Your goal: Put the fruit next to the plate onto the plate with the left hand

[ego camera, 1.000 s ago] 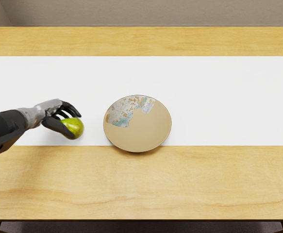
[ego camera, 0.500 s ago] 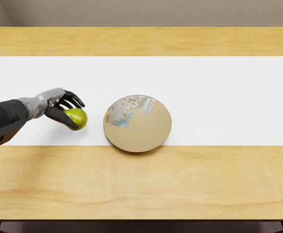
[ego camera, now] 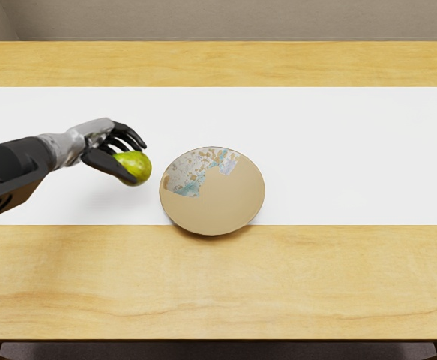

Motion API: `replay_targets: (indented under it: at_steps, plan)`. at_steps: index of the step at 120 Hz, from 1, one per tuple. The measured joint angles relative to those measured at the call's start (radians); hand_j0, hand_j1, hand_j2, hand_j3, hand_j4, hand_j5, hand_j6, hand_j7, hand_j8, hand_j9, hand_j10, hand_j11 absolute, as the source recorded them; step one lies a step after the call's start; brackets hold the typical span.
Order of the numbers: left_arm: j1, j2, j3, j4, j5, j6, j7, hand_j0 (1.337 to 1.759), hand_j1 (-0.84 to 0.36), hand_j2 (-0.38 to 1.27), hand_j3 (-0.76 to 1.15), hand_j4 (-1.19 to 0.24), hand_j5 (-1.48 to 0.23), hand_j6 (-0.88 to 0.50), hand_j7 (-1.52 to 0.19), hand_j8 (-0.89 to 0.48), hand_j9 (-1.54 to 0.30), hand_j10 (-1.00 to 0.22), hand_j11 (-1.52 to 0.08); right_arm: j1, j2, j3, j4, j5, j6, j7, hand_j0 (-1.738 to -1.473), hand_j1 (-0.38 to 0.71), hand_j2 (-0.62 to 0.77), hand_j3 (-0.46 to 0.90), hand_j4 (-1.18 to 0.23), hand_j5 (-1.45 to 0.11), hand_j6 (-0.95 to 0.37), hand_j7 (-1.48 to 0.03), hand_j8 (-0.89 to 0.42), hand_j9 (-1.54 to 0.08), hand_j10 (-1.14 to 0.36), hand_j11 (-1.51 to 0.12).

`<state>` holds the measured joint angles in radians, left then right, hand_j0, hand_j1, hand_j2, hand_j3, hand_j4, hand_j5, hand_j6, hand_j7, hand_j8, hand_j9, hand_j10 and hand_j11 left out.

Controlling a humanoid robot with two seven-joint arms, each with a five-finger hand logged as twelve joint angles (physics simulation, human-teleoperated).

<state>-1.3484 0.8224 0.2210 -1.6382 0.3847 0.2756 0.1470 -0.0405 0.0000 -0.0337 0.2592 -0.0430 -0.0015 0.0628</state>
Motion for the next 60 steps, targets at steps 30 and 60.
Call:
replay_targets:
  at_steps: [30, 60]
  plan:
    - [0.002, -0.021, -0.042, 0.0, 0.0, -0.024, 0.0, 1.656, -0.28, 0.3, 0.0, -0.57, -0.82, -0.4, -0.79, -0.37, -0.78, -0.48, -0.78, 0.0, 0.0, 0.0, 0.0, 0.0, 0.0, 0.0, -1.658, -0.33, 0.0, 0.0, -0.02, -0.02, -0.02, -0.02, -0.02, -0.02, -0.02, -0.02]
    - [0.009, -0.072, -0.075, -0.001, 0.001, -0.042, -0.001, 1.656, -0.26, 0.26, 0.0, -0.57, -0.83, -0.4, -0.8, -0.37, -0.79, -0.47, -0.79, 0.0, 0.0, 0.0, 0.0, 0.0, 0.0, 0.0, -1.658, -0.33, 0.0, 0.0, -0.02, -0.02, -0.02, -0.02, -0.02, -0.02, -0.02, -0.02]
